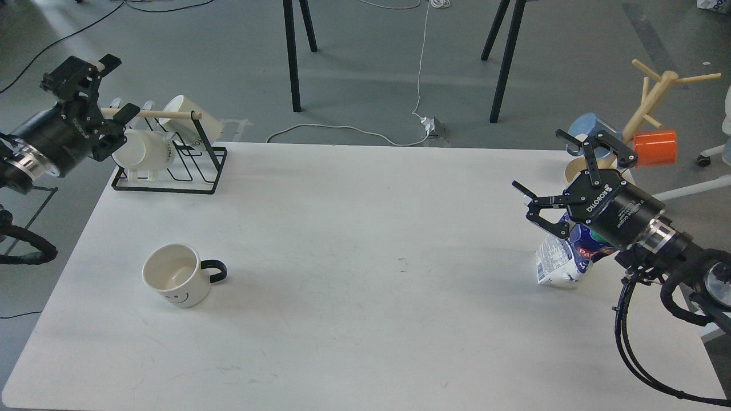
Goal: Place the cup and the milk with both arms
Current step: 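Lower the left gripper from the mug rack toward the white mug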
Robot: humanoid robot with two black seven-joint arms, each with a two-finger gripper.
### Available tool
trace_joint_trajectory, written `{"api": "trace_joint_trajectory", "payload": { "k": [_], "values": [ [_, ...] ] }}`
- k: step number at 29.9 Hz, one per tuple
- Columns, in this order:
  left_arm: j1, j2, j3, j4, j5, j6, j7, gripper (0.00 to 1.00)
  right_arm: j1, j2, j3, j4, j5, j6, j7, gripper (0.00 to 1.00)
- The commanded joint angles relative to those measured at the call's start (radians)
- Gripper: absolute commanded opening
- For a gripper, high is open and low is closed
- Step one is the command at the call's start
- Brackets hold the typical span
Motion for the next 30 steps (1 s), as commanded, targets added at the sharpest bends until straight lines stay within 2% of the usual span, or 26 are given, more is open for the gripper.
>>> {"api": "trace_joint_trajectory", "payload": {
  "k": [1, 5, 9, 13, 19, 21, 24, 27, 30],
  "values": [
    [0.052, -0.029, 0.0, 0.004, -0.033, 0.0, 0.0, 1.0, 0.002, -0.003, -0.007, -0.001, -0.001, 0.0, 0.0, 0.97],
    [0.057, -0.033, -0.006, 0.021, -0.038, 0.0, 0.0, 1.0, 0.0, -0.008, -0.004, -0.001, -0.001, 0.0, 0.0, 0.97],
    [0.026, 0.01, -0.007, 0.11, -0.026, 0.0, 0.0, 1.0, 0.0, -0.008, -0.002, -0.002, -0.009, 0.0, 0.001, 0.97],
    [-0.075, 0.044, 0.007, 0.167, -0.009, 0.0, 0.0, 1.0, -0.003, -0.005, 0.004, 0.001, -0.023, 0.0, 0.003, 0.97],
    [-0.196, 0.159, 0.005, 0.162, 0.317, 0.0, 0.0, 1.0, -0.005, 0.01, 0.006, 0.001, -0.026, 0.0, 0.001, 0.97],
    [-0.258, 0.168, 0.005, 0.119, 0.525, 0.0, 0.0, 1.0, -0.005, 0.026, 0.006, -0.004, -0.03, 0.0, 0.003, 0.97],
    [-0.298, 0.211, 0.005, -0.029, 0.805, 0.0, 0.0, 1.0, -0.005, 0.038, 0.007, -0.008, -0.059, 0.0, 0.003, 0.97],
    [-0.267, 0.272, 0.031, -0.231, 1.069, 0.0, 0.0, 1.0, -0.006, 0.039, 0.009, -0.008, -0.072, 0.0, 0.003, 0.97],
    [-0.188, 0.306, 0.118, -0.329, 1.352, 0.0, 0.0, 1.0, -0.005, 0.039, 0.012, -0.008, -0.072, 0.0, 0.005, 0.97]
  ]
}}
